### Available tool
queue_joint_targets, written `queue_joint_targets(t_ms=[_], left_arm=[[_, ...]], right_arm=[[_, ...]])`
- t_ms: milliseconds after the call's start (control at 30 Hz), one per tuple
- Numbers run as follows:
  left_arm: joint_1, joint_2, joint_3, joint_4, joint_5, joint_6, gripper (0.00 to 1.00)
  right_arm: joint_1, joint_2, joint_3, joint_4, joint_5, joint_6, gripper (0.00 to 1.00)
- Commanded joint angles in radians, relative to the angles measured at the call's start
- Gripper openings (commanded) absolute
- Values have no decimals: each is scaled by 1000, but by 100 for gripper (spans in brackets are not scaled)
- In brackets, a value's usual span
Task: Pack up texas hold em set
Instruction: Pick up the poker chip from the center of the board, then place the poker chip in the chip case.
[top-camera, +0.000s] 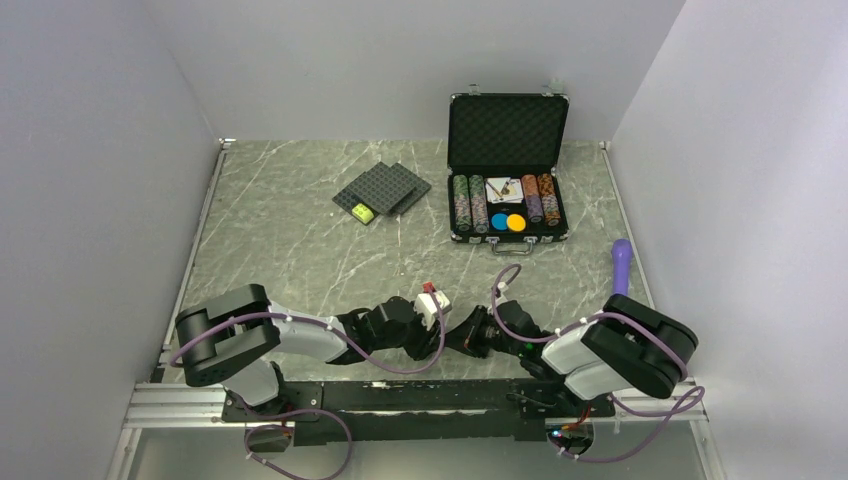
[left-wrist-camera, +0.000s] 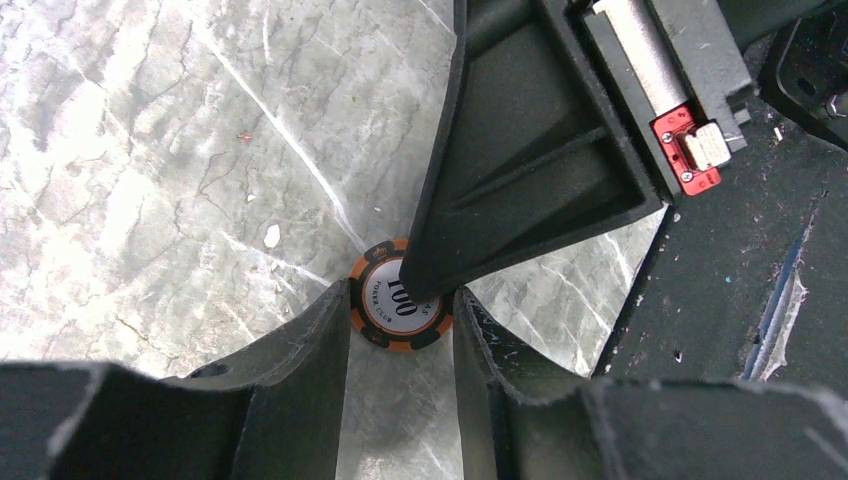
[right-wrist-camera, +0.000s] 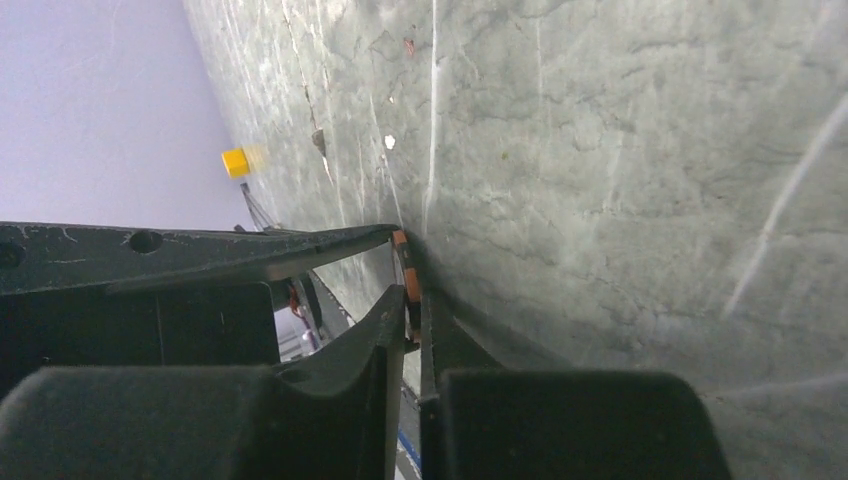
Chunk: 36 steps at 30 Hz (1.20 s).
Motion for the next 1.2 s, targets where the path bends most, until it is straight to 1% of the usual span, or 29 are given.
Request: queue_joint_targets(t_ms=[0,67,133,267,300,367,467,500,567,633,700,767,833,933,1000,1100,1167], left_arm=[[-5,18,-15,-64,58,-7,28],[-5,8,-10,-68,59,-1,36],[-4,-14,0,-83,52,11,47],[1,-74,27,-151,43,36,85],[4,-97,33,-174,39,41,92],[11,-148,50,-227,34,58,99],[24,-242,78,-330,19,92,99],[31,-271,91,-366,11,102,99],[56,-322,128,-446,-5,115,99],[99,-367,171,-507,-24,110,99],[174,-393,219,-562,-12,66,99],[229,-405,283,-638,-38,-1,99],[285,-405,364,-715,-8,-8,100],[373,-391,496,-841,68,2,99],[422,-381,567,-906,93,37,99],[467,-380,626,-946,48,113,99],[478,-384,629,-947,-1,138,100]], right_arm=[[14,35,-16,41,23,-14,6],[14,29,-18,57,28,-19,0],[14,9,-18,57,36,-30,0],[14,-81,-17,6,61,-59,0],[14,-121,-17,-27,73,-71,0],[14,-218,9,-139,99,-108,0],[12,-404,85,-402,172,-186,0],[8,-467,115,-545,222,-218,0],[-4,-590,192,-757,309,-277,0],[-39,-680,276,-964,391,-331,0],[-96,-703,368,-1141,458,-380,0],[-182,-688,451,-1254,492,-440,0],[-289,-652,523,-1308,485,-511,0],[-447,-570,615,-1328,456,-594,0],[-516,-504,687,-1331,471,-628,0],[-606,-405,750,-1306,480,-660,0],[-678,-342,773,-1266,471,-670,0]])
